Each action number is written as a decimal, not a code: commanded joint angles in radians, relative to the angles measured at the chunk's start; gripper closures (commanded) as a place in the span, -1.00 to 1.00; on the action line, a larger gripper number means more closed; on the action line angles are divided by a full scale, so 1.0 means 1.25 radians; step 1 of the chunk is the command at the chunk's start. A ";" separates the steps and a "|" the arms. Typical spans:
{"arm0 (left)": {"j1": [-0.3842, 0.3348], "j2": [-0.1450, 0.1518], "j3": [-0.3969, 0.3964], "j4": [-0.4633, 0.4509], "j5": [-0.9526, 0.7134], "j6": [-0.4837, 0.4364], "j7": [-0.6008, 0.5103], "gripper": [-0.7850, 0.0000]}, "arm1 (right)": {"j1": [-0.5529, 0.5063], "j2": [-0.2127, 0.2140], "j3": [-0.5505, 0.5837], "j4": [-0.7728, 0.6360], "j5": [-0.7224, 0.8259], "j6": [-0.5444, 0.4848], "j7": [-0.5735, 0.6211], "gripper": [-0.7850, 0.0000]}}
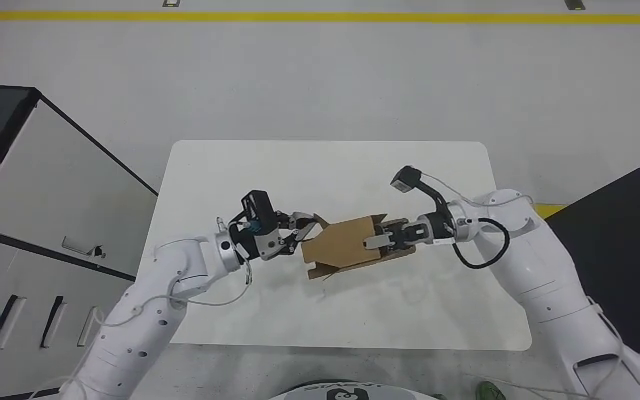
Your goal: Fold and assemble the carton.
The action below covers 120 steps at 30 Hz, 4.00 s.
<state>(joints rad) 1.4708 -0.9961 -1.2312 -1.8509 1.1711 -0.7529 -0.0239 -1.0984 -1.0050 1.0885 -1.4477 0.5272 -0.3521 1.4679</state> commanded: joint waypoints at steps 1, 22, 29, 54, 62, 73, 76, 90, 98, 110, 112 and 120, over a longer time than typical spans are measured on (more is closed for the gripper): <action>-0.001 0.000 0.002 0.000 0.000 -0.001 0.000 1.00 | 0.001 0.000 -0.003 0.000 -0.002 0.003 0.003 1.00; -0.007 0.000 -0.005 0.008 -0.005 -0.003 -0.002 1.00 | 0.015 0.002 -0.022 0.010 -0.008 0.008 0.008 1.00; -0.004 0.001 -0.010 0.009 -0.007 -0.008 0.001 1.00 | 0.019 0.001 -0.033 0.009 -0.012 0.014 0.014 1.00; 0.006 0.005 -0.042 0.011 -0.012 -0.007 0.016 1.00 | 0.022 0.002 -0.037 0.020 0.009 0.015 0.001 1.00; 0.028 0.009 -0.077 0.004 -0.017 -0.004 0.023 1.00 | 0.008 0.006 -0.007 0.030 0.069 0.008 0.008 1.00; 0.037 0.010 -0.088 0.004 -0.022 0.003 0.030 1.00 | 0.003 0.008 0.012 0.032 0.112 0.009 0.009 1.00; 0.040 0.008 -0.081 -0.007 -0.020 0.013 0.027 1.00 | -0.009 0.009 0.016 0.018 0.109 0.011 -0.022 1.00; 0.037 0.006 -0.061 -0.015 -0.016 0.011 0.014 1.00 | -0.043 0.013 0.063 0.014 0.197 -0.001 -0.001 1.00; 0.033 0.003 -0.030 -0.035 -0.012 -0.019 0.018 1.00 | -0.043 0.008 0.056 0.016 0.211 0.005 0.005 1.00; 0.029 0.002 -0.012 -0.045 -0.006 -0.035 0.018 1.00 | -0.022 -0.002 0.026 0.032 0.184 0.021 -0.011 1.00; 0.028 0.002 -0.009 -0.046 -0.006 -0.037 0.018 1.00 | -0.020 -0.004 0.022 0.032 0.181 0.024 -0.014 1.00; 0.025 0.002 -0.003 -0.049 0.001 -0.045 0.017 1.00 | -0.012 -0.009 0.007 0.030 0.164 0.040 -0.032 1.00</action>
<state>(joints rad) 1.5019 -0.9937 -1.2357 -1.9117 1.1716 -0.8084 -0.0027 -1.1146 -1.0155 1.0988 -1.4096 0.7345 -0.3035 1.4301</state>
